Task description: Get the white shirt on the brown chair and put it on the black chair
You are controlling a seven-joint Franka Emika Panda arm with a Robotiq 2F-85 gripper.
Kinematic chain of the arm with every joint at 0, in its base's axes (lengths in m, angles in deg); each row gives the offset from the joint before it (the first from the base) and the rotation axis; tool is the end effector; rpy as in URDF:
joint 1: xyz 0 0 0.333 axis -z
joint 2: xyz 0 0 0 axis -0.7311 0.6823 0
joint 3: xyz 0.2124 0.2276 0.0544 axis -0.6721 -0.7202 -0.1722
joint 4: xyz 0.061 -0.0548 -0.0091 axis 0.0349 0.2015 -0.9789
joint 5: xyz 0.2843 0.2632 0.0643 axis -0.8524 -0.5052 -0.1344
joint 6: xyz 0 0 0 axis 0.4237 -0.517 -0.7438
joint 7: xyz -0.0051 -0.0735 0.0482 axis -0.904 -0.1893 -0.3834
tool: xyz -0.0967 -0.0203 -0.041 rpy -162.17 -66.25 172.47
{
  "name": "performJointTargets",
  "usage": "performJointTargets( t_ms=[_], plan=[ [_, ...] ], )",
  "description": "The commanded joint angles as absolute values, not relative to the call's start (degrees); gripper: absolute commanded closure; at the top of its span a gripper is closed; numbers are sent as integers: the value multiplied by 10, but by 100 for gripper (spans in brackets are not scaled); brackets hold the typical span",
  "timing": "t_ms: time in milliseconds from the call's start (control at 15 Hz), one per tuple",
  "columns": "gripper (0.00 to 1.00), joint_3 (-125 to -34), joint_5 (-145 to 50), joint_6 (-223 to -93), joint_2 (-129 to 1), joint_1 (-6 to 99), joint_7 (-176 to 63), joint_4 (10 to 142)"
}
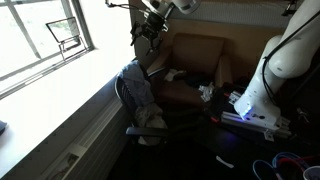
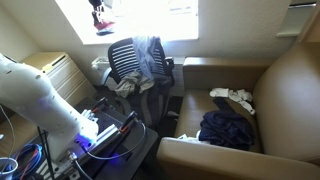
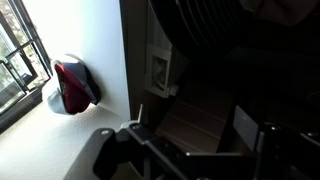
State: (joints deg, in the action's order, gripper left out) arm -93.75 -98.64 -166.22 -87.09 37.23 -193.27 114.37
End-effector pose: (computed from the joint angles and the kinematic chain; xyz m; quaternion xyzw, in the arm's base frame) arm 0.4955 0.1770 0.4380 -0.4906 -0.8078 -0.3252 0.0331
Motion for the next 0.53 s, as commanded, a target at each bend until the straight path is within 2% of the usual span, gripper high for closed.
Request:
performJointTargets(
  t_ms=[0, 133, 467],
  plan=[
    [7, -929, -975, -1661, -871, 363, -1929, 1138],
    [1, -929, -972, -1659, -871, 363, -1929, 1136],
    [0, -913, -959, -1660, -873, 367, -1903, 1141]
  ],
)
